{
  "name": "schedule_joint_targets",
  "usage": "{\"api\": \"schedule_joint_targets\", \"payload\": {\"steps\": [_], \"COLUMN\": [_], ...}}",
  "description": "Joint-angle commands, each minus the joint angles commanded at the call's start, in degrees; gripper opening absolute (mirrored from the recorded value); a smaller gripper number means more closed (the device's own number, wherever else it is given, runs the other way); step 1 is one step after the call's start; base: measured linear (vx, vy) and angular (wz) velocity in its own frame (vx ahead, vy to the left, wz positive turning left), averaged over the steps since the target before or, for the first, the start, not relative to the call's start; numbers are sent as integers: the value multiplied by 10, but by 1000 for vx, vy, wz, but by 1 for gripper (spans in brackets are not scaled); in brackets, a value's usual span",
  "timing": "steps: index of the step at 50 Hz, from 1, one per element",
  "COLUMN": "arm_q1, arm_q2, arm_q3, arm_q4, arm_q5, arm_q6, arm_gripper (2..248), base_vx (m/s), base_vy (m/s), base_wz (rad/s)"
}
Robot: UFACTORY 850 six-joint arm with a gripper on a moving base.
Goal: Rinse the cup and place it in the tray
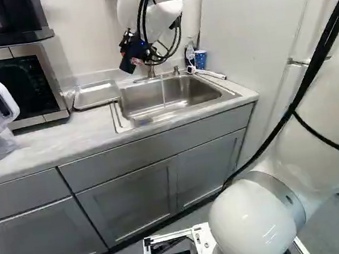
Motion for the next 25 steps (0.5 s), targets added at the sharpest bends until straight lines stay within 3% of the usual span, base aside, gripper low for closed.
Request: {"api": "schedule_joint_targets", "payload": {"steps": [25], "arm_q1": [0], "arm_q2": [0], "arm_q3": [0], "arm_q4": [0], "arm_q5": [0], "arm_q6": [151], "arm_gripper": [121], "base_vx": [0], "base_vy": [0], "base_wz": [0]}}
